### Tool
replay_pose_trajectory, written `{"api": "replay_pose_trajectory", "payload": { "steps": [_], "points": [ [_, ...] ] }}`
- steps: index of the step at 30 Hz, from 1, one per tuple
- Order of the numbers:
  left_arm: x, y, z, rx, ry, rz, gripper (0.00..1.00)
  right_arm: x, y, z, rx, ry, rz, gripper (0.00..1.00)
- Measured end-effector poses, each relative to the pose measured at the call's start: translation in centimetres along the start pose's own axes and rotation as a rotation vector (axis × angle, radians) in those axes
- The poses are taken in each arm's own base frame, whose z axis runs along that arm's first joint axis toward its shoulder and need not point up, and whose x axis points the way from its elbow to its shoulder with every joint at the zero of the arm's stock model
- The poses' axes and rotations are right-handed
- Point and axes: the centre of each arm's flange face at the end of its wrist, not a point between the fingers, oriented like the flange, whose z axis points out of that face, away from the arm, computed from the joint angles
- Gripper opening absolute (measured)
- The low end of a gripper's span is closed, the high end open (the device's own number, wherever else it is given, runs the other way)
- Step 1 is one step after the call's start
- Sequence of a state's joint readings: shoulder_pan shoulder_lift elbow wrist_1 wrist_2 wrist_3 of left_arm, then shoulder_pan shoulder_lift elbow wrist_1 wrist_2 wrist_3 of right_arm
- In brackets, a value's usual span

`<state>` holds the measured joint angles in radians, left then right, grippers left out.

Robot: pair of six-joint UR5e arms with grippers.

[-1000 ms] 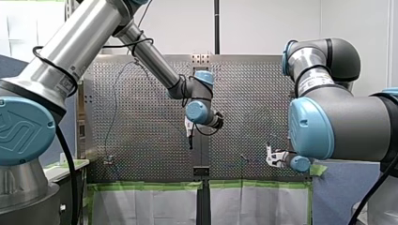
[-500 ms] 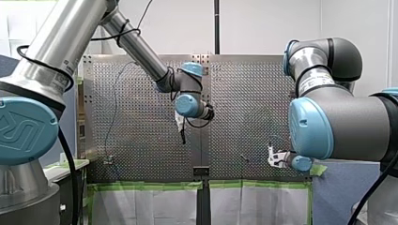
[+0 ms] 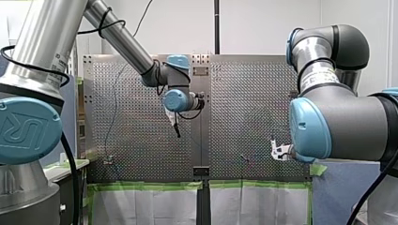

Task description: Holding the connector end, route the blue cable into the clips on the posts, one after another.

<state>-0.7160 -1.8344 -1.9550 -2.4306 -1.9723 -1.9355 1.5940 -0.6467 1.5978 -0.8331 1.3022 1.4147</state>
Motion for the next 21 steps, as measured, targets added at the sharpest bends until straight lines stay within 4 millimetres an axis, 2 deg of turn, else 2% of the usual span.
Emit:
{"api": "replay_pose_trajectory", "payload": {
  "steps": [5,15,21],
  "points": [
    [-1.2,0.3,-1.4,-0.018,-0.05,-0.022,1.0,1.7,0.1,-0.7,-0.03,0.023,-0.007,0.0],
    [-3.0,0.8,-4.1,-0.022,-0.122,-0.049,1.0,7.4,0.5,-0.3,-0.05,0.116,-0.016,0.0],
    [-3.2,0.9,-4.6,-0.018,-0.127,-0.05,1.0,8.3,0.6,-0.3,-0.051,0.132,-0.01,0.0]
  ]
}}
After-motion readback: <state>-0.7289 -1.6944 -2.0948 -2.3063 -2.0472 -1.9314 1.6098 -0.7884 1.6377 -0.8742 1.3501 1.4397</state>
